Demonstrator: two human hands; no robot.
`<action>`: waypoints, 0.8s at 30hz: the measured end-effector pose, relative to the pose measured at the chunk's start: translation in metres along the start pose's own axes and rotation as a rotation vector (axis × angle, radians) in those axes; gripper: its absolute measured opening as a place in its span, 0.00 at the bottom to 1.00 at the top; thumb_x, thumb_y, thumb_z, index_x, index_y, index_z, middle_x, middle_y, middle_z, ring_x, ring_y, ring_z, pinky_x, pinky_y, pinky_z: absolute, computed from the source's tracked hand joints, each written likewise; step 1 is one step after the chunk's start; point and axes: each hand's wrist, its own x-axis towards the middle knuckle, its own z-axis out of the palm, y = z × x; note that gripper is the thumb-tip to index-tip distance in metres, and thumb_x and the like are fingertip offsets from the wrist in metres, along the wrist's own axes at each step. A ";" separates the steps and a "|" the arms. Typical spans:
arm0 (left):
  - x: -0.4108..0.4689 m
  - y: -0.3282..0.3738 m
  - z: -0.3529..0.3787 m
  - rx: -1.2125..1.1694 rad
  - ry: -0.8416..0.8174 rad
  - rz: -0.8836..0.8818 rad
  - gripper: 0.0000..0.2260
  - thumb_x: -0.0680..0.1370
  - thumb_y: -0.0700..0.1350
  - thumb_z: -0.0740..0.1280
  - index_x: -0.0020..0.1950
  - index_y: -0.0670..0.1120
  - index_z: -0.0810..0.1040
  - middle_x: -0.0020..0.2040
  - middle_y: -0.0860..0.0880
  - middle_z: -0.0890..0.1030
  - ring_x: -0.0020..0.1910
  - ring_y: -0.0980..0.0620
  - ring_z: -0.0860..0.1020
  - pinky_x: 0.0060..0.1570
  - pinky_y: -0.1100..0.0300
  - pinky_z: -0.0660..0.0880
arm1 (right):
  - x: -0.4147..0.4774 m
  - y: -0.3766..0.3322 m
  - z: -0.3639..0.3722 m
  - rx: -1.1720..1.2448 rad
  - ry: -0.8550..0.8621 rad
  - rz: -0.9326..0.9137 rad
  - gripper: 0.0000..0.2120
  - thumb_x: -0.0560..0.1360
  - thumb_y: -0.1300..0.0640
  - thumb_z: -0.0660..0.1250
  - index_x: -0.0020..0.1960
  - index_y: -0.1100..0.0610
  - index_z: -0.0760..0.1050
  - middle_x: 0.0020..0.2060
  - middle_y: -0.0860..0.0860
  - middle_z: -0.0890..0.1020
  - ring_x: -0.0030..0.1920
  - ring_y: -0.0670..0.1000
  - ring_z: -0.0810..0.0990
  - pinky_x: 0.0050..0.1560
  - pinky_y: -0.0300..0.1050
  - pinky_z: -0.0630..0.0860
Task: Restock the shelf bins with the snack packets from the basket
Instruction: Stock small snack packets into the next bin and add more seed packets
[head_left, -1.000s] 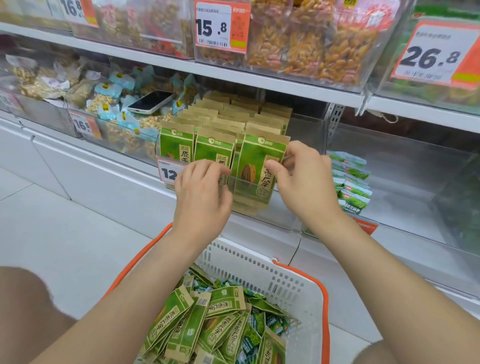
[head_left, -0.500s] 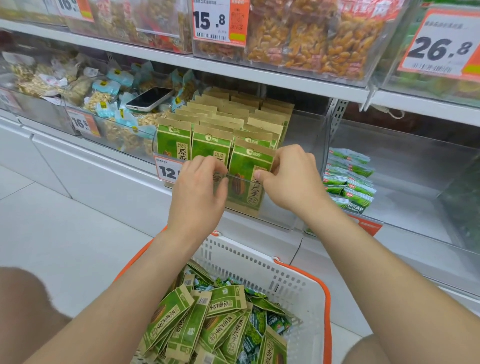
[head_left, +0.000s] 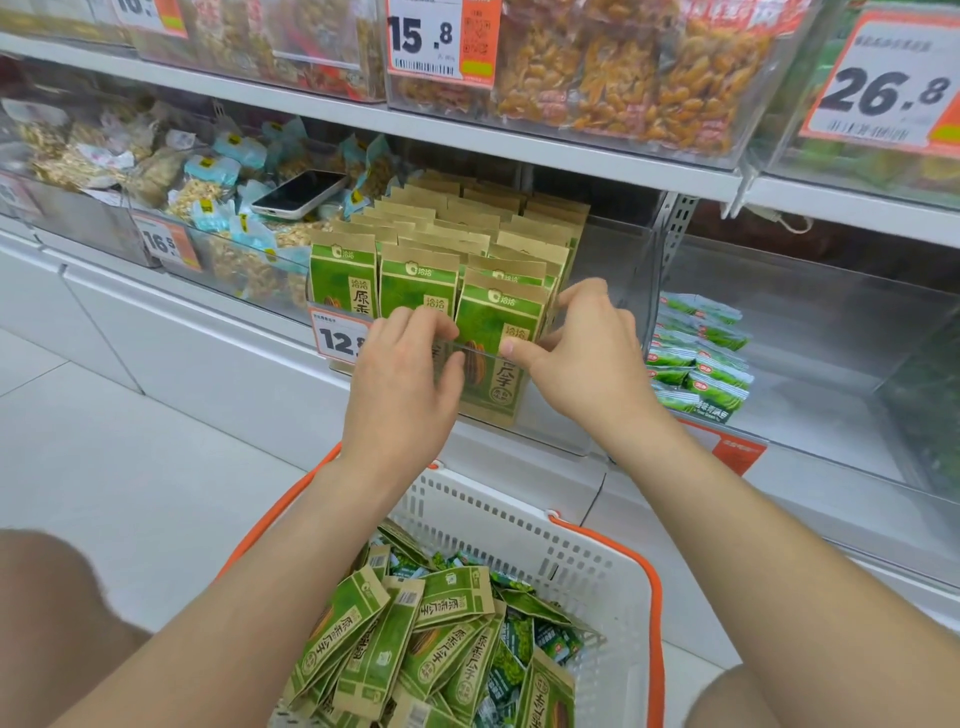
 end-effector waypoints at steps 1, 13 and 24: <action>0.000 -0.001 0.000 -0.010 0.001 -0.002 0.06 0.81 0.43 0.69 0.57 0.47 0.76 0.52 0.53 0.77 0.53 0.50 0.73 0.51 0.58 0.70 | -0.003 -0.002 0.003 -0.060 0.002 -0.026 0.21 0.76 0.43 0.75 0.57 0.57 0.72 0.47 0.55 0.83 0.54 0.59 0.78 0.44 0.49 0.69; -0.009 -0.003 0.005 0.047 0.082 0.135 0.03 0.80 0.42 0.70 0.54 0.45 0.79 0.55 0.48 0.76 0.54 0.47 0.73 0.52 0.50 0.72 | -0.018 -0.009 -0.006 -0.111 -0.234 -0.137 0.06 0.80 0.57 0.58 0.48 0.58 0.71 0.40 0.55 0.77 0.39 0.56 0.75 0.32 0.46 0.68; -0.071 -0.049 0.053 0.399 -0.841 -0.099 0.09 0.80 0.54 0.62 0.49 0.51 0.79 0.43 0.49 0.82 0.44 0.43 0.82 0.42 0.53 0.78 | -0.074 0.028 0.018 -0.437 -0.510 -0.497 0.09 0.78 0.53 0.61 0.54 0.53 0.78 0.42 0.52 0.81 0.44 0.58 0.81 0.40 0.51 0.80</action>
